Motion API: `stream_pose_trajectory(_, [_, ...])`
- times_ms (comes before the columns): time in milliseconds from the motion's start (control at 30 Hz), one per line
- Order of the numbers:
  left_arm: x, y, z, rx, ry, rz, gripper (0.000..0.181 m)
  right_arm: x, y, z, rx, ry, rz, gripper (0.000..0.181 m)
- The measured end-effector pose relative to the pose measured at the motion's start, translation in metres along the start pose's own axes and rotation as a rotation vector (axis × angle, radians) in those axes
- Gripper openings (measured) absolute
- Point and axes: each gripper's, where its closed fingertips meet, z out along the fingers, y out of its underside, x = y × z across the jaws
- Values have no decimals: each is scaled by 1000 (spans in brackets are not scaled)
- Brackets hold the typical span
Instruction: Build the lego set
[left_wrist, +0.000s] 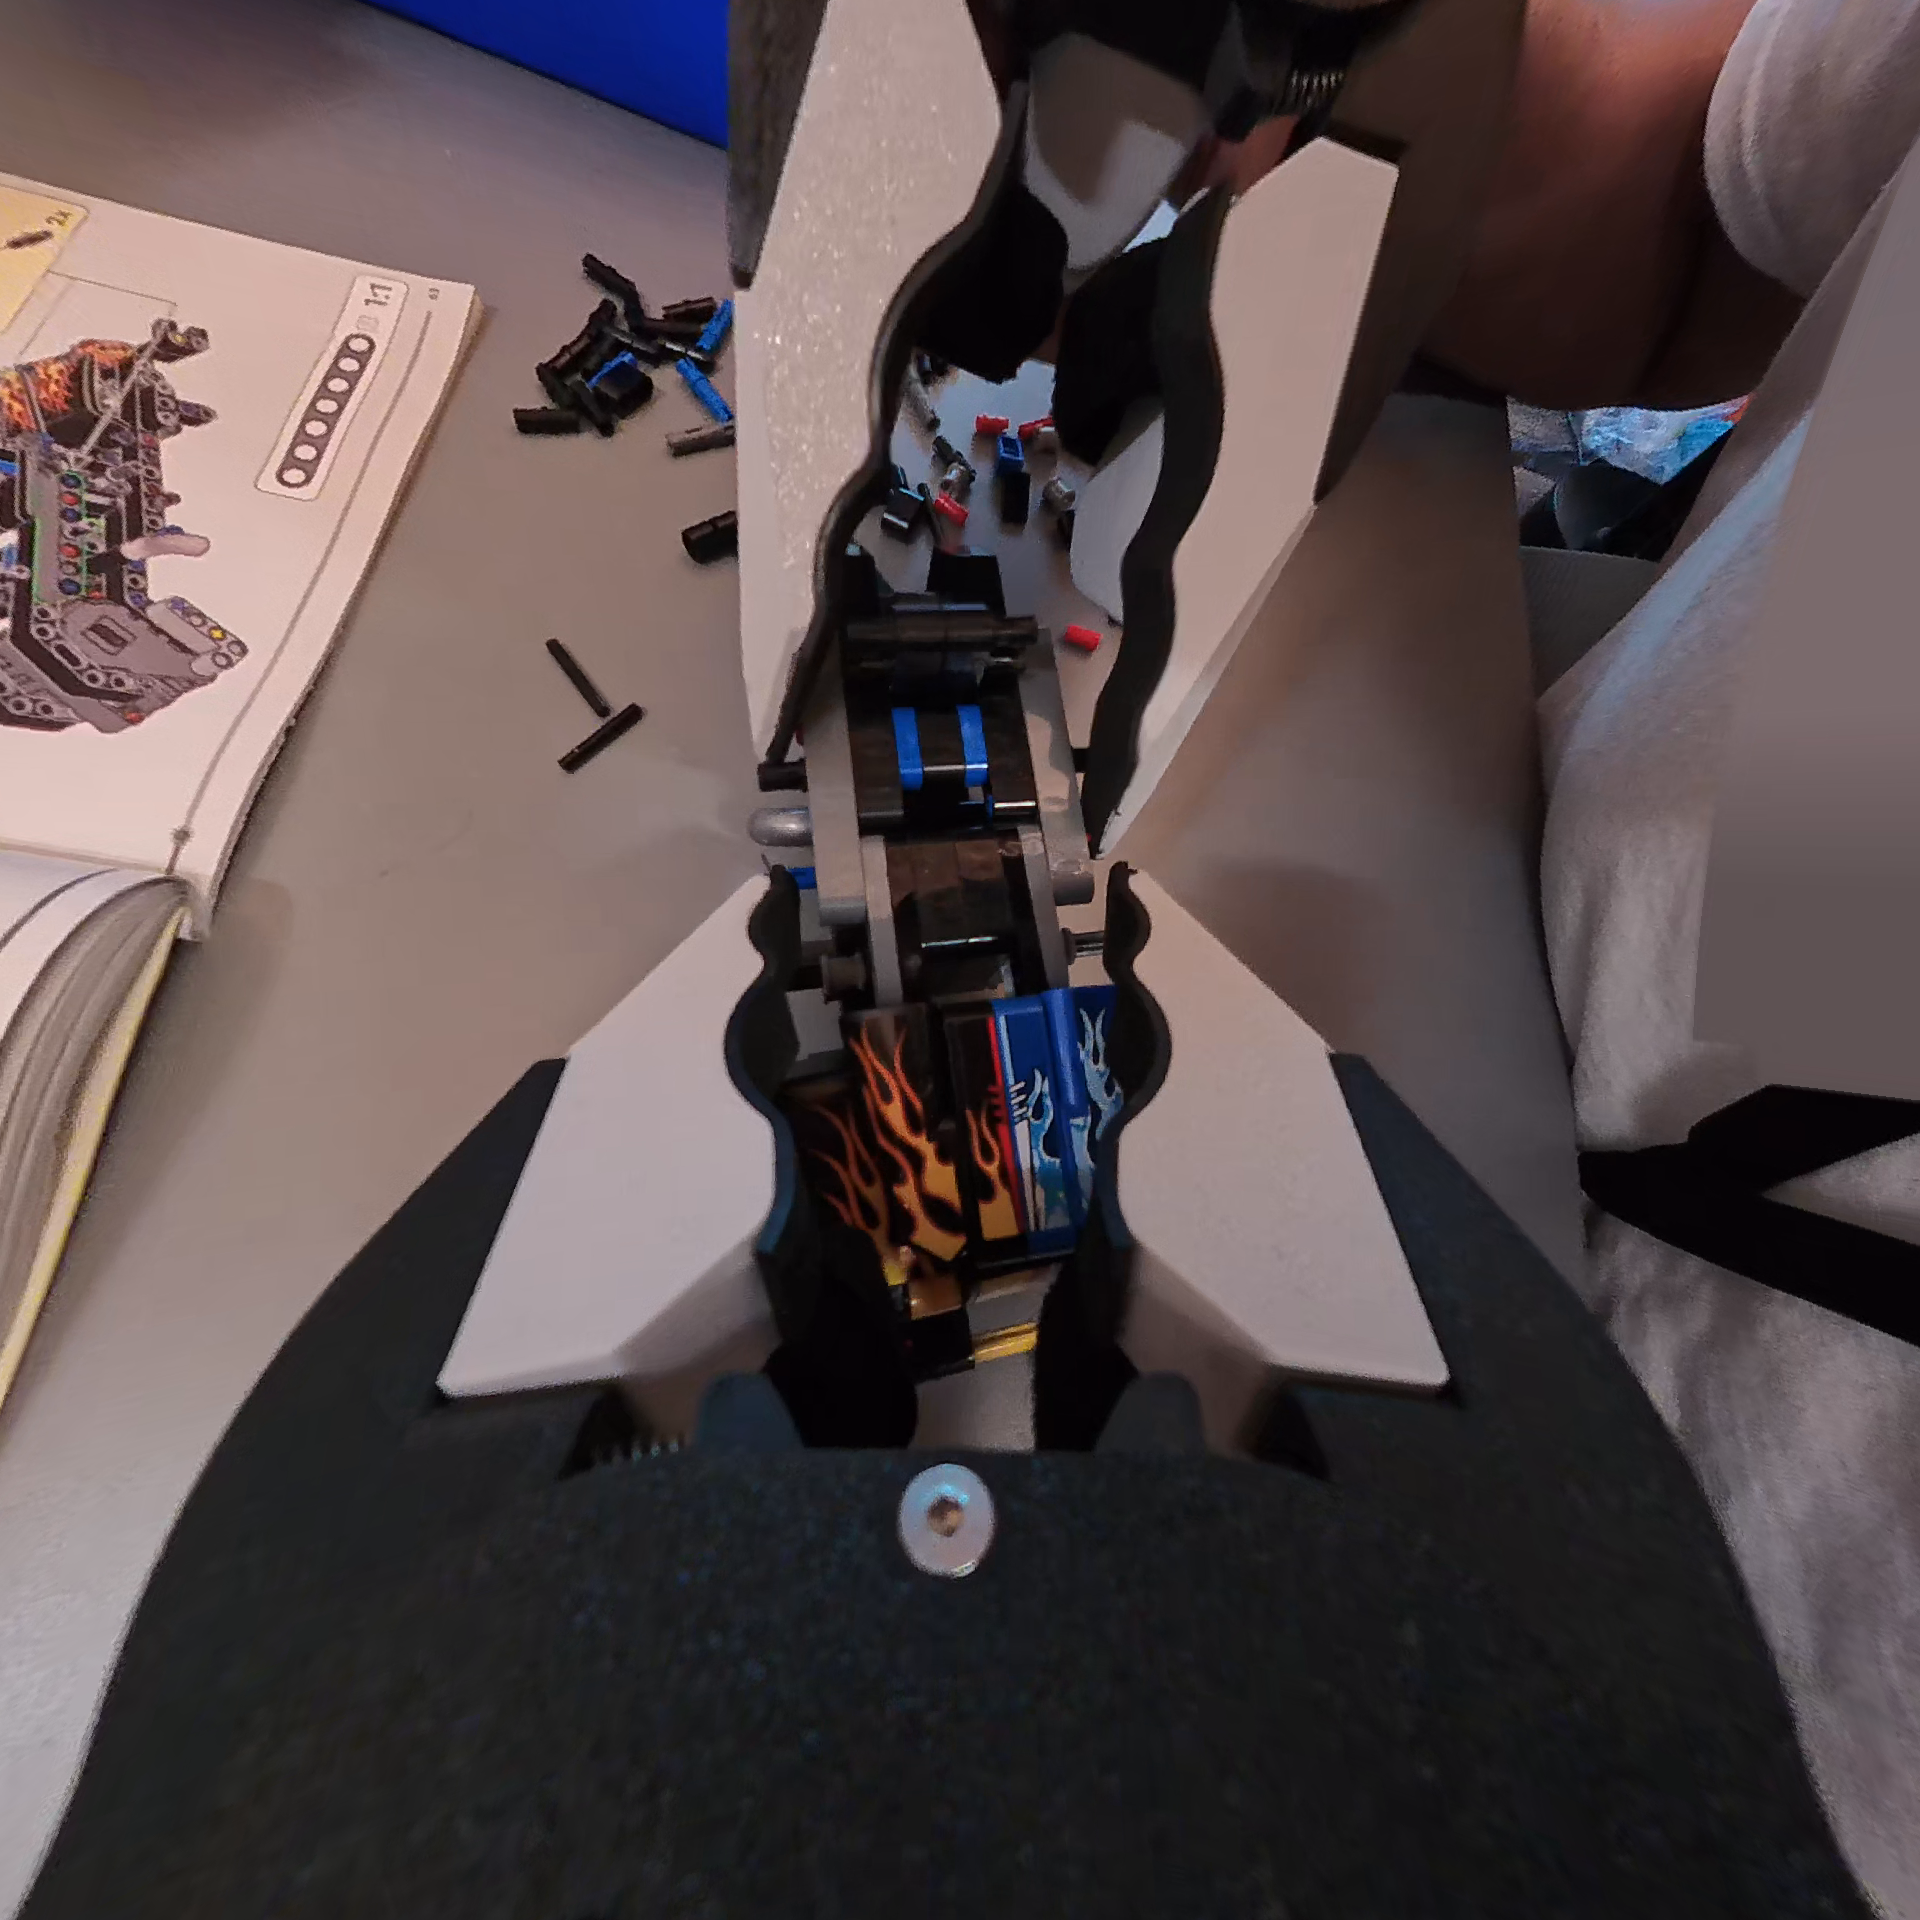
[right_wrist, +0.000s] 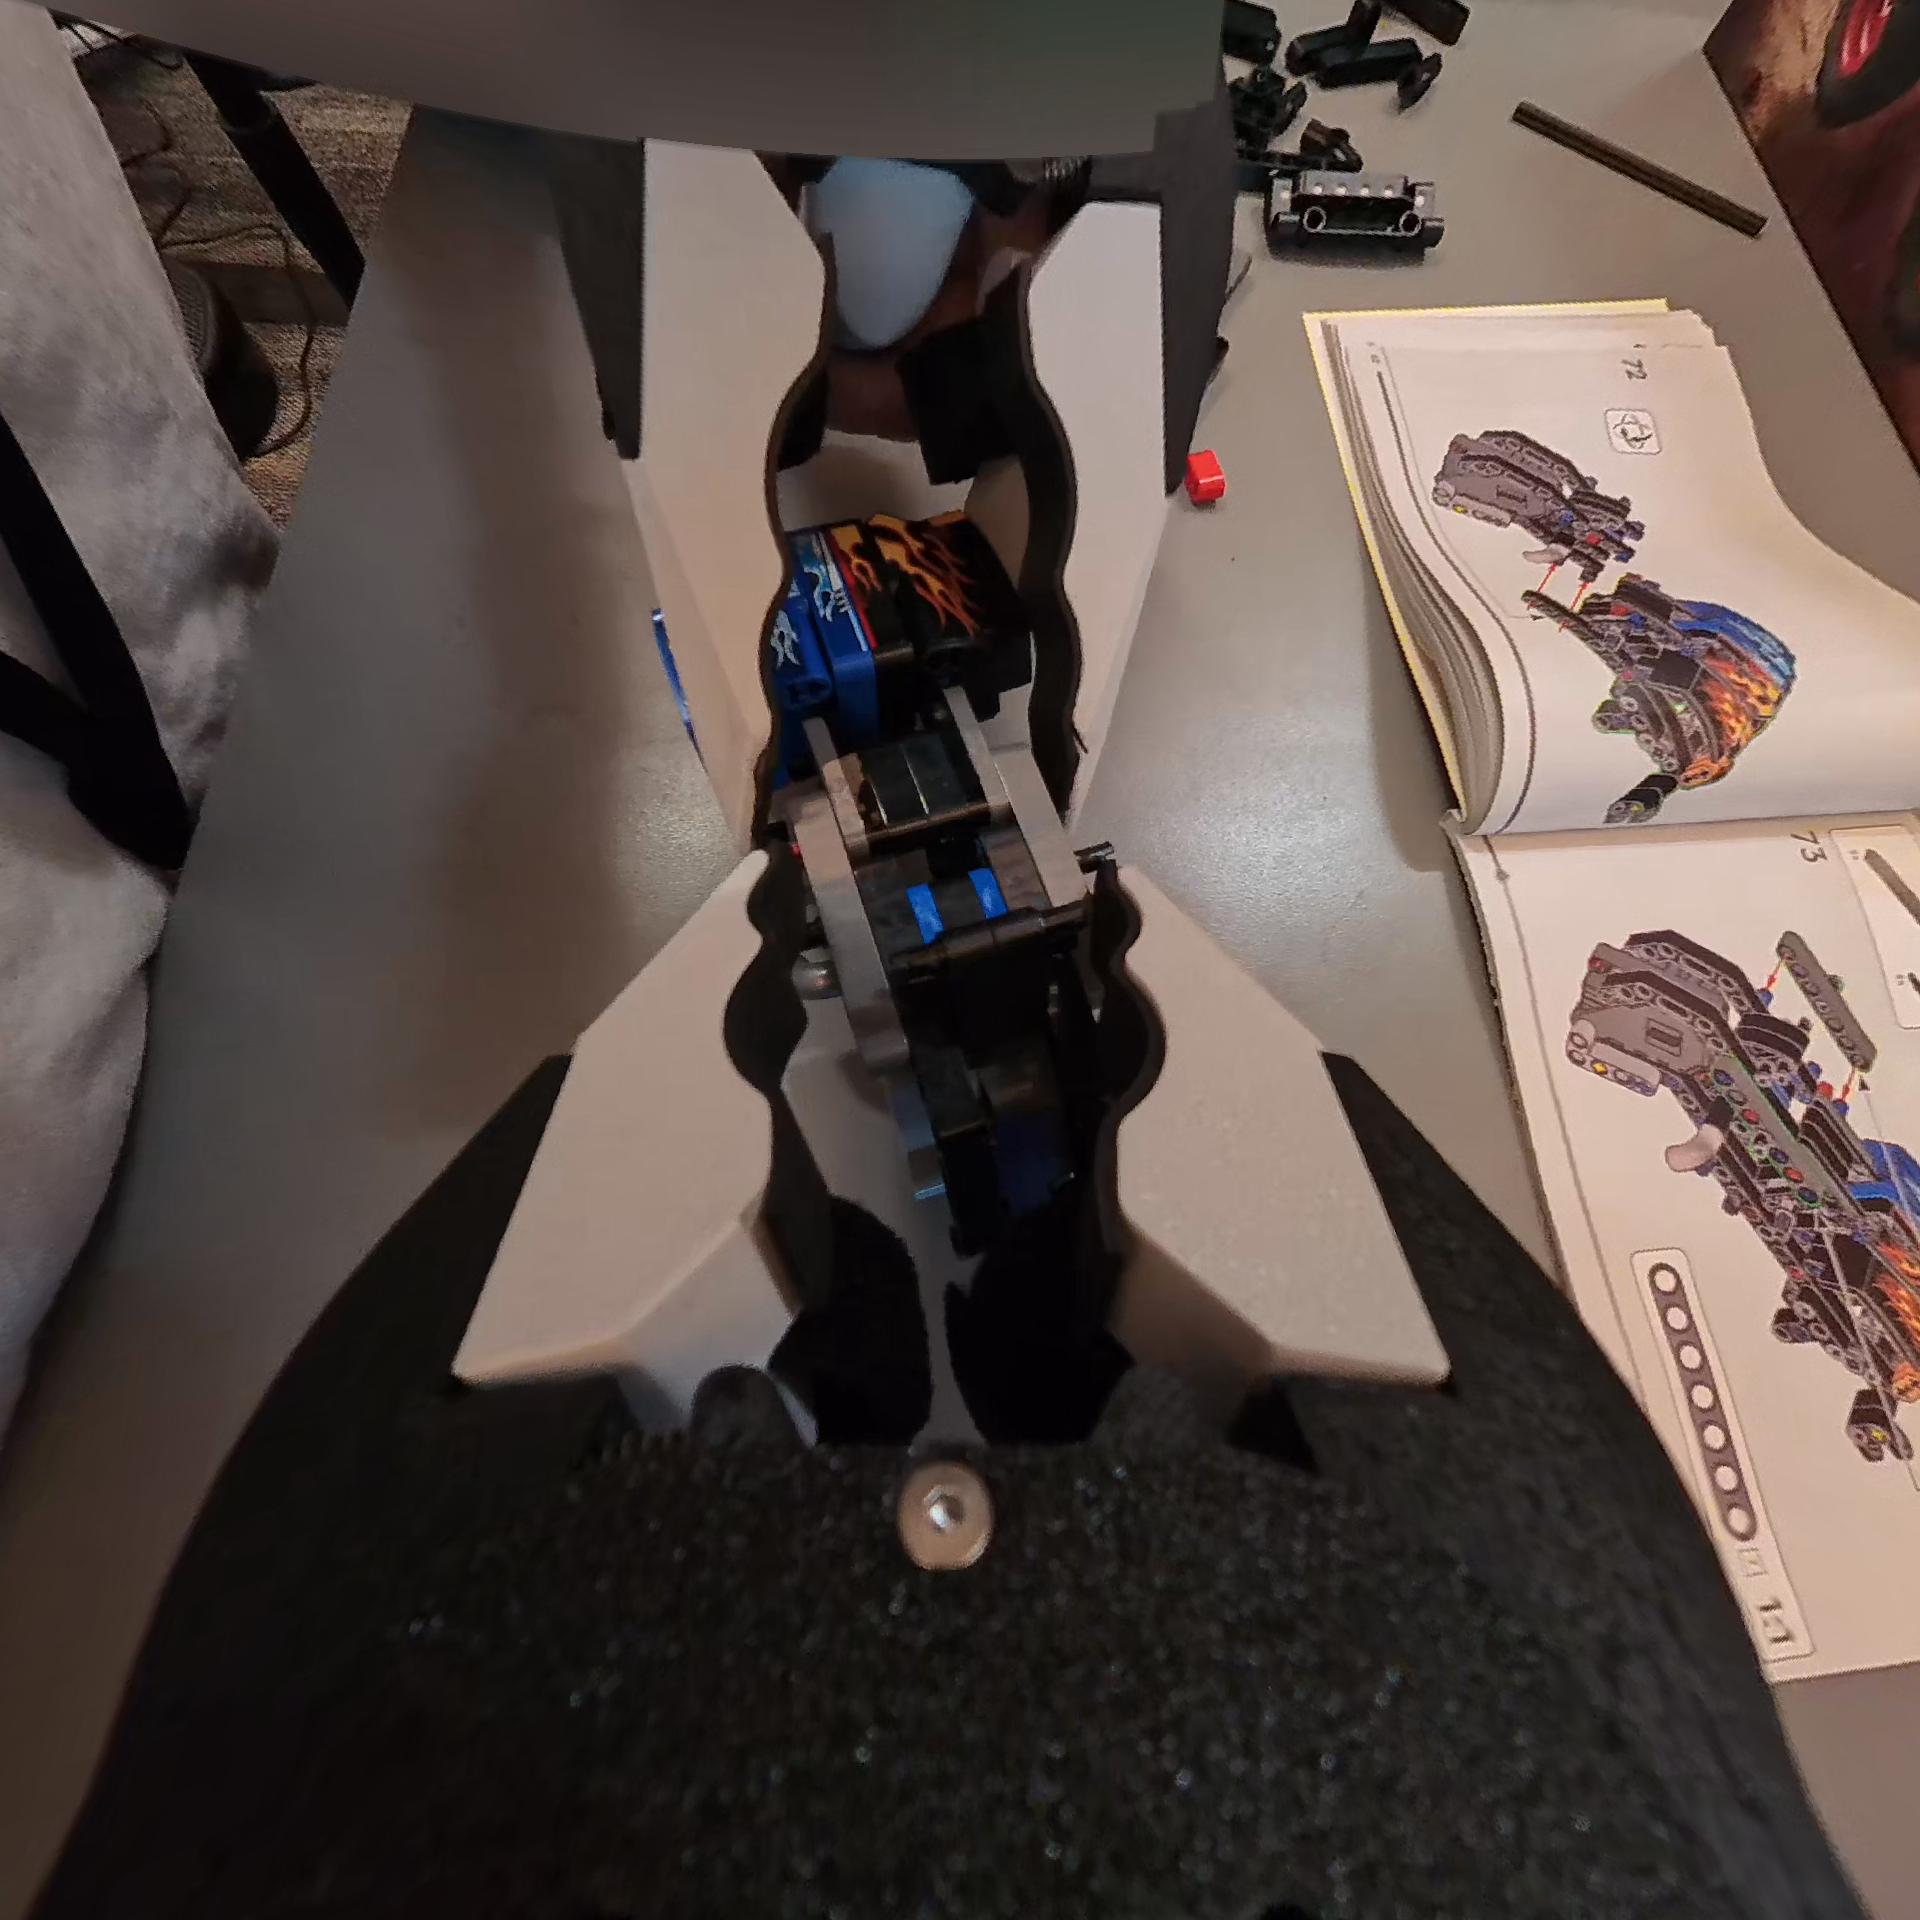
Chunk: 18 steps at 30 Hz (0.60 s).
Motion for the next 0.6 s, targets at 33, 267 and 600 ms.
stream_pose_trajectory(33, [0,0,0,0,-4,8,55,0,0,0,-5,-3,0,54])
stream_pose_trajectory(267, [0,0,0,-9,-28,26,56,-1,0,0,4,-28,16,54])
stream_pose_trajectory(600, [-1,0,1,-18,-45,22,56,-1,-1,0,4,-16,20,55])
